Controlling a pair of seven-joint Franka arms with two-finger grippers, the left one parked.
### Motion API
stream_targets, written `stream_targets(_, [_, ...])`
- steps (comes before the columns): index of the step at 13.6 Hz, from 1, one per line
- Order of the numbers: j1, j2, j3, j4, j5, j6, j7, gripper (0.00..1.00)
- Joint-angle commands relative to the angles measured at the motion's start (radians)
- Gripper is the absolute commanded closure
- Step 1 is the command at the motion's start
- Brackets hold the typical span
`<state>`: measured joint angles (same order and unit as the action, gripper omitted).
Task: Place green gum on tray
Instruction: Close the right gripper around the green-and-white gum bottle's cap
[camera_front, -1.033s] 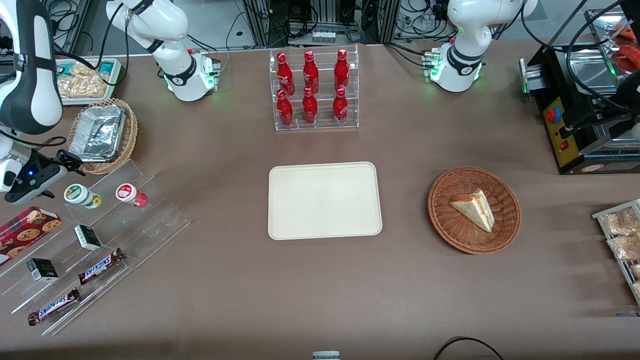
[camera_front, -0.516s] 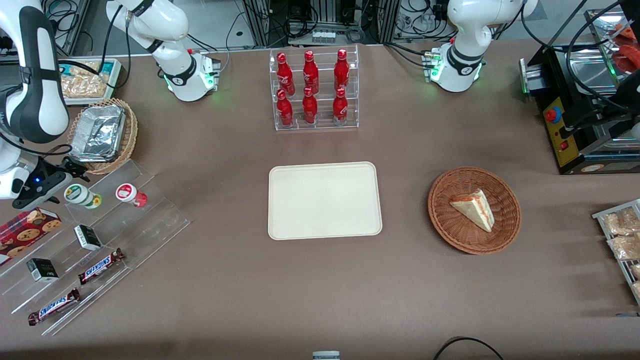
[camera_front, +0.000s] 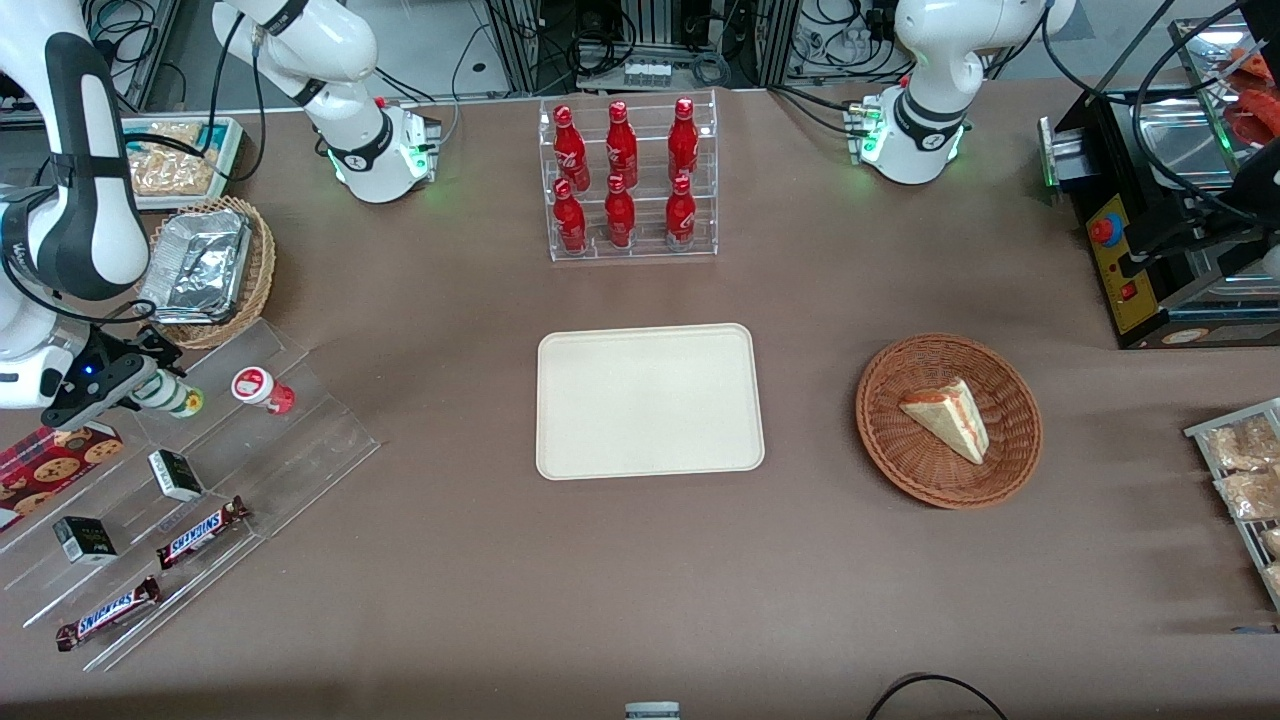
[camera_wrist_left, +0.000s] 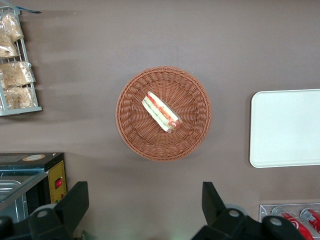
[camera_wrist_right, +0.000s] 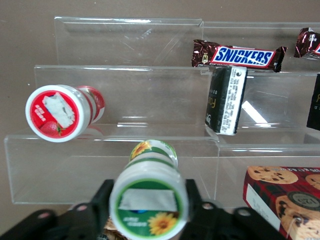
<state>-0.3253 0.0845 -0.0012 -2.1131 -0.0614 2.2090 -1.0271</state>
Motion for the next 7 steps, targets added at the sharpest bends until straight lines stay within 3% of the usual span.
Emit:
stream_targets(1, [-0.006,-0.009,0.007,0.002,0.000,0.000,-0.011,1.00])
stream_targets(4, [0.017,-0.014,0.017,0.092,0.000,-0.134,0.016,1.00])
stream_targets(7, [0.098,-0.023,0.015,0.177,0.000,-0.317,0.155,1.00])
